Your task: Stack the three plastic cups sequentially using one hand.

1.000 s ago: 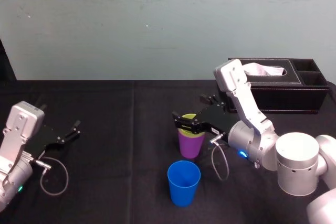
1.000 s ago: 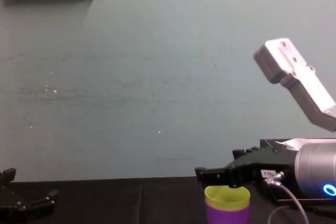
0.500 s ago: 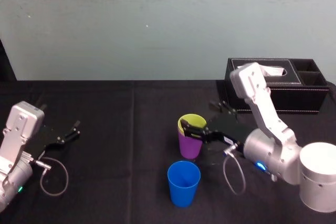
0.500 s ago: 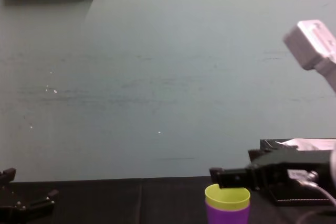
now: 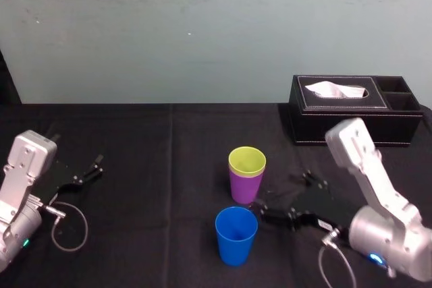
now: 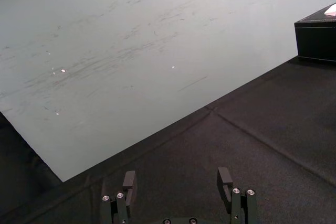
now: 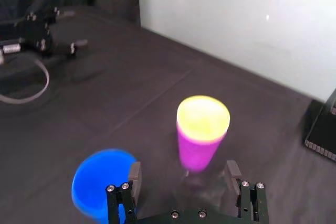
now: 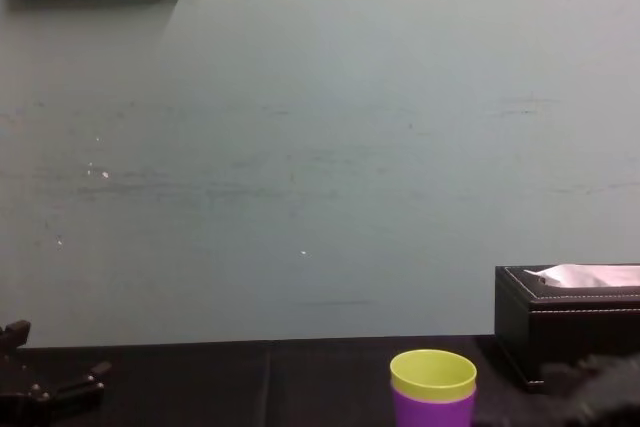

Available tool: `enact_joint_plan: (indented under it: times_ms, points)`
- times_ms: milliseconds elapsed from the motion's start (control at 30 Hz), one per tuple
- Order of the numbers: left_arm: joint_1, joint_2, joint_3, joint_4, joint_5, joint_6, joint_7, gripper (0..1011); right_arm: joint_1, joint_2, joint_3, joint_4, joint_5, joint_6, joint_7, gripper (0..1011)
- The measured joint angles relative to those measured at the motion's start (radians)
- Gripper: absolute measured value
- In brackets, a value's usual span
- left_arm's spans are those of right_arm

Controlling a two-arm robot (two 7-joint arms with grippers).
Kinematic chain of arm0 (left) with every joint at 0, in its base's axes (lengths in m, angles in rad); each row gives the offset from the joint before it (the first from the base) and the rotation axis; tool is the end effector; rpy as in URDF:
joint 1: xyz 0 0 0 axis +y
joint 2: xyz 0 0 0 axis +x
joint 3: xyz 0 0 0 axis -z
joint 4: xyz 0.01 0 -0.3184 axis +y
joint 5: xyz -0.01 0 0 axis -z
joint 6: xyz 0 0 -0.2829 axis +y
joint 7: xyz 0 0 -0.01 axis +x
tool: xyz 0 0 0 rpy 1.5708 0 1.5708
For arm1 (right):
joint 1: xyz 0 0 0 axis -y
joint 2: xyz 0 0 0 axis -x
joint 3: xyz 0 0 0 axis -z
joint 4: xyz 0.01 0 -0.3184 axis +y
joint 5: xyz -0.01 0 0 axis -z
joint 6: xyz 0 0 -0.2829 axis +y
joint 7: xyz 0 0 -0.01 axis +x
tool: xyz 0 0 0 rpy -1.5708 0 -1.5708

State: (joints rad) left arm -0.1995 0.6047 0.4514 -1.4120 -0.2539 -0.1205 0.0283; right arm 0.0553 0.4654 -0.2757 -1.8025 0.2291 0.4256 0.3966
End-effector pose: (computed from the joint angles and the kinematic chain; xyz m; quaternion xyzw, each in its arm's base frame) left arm 0.3382 0.1057 -0.3202 0.1415 -0.1325 0.5799 0.7913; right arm 0.3006 -0.0458 -0.2573 -0.1807 0.0240 -0.4238 0.8872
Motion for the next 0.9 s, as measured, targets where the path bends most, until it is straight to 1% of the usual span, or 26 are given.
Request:
enact_joint_plan:
  times_ms: [67,100,233,267,400,467,533,700,900]
  points:
    - [0.0,0.0,0.0,0.0,0.0,0.0,0.0,1000,-0.021,0.011,0.007,-0.006,0.009,-0.006,0.004,1004]
    - [0.0,0.0,0.0,0.0,0.0,0.0,0.0,1000,-0.044,0.023,0.014,-0.01,0.018,-0.013,0.005,1004]
    - [0.0,0.0,0.0,0.0,0.0,0.0,0.0,1000,-0.09,0.043,0.028,-0.019,0.035,-0.027,0.004,1004]
    - [0.0,0.0,0.0,0.0,0.0,0.0,0.0,1000,-0.109,0.051,0.032,-0.023,0.04,-0.031,0.002,1004]
    - [0.0,0.0,0.0,0.0,0.0,0.0,0.0,1000,-0.146,0.069,0.035,-0.029,0.049,-0.035,-0.007,1004]
    - [0.0,0.0,0.0,0.0,0.0,0.0,0.0,1000,-0.161,0.08,0.03,-0.032,0.051,-0.035,-0.01,1004]
    - [0.0,0.0,0.0,0.0,0.0,0.0,0.0,1000,-0.17,0.088,0.021,-0.033,0.051,-0.036,-0.012,1004]
    - [0.0,0.0,0.0,0.0,0.0,0.0,0.0,1000,-0.175,0.093,-0.002,-0.035,0.05,-0.045,-0.012,1004]
    - [0.0,0.0,0.0,0.0,0.0,0.0,0.0,1000,-0.155,0.087,-0.039,-0.025,0.043,-0.058,-0.009,1004]
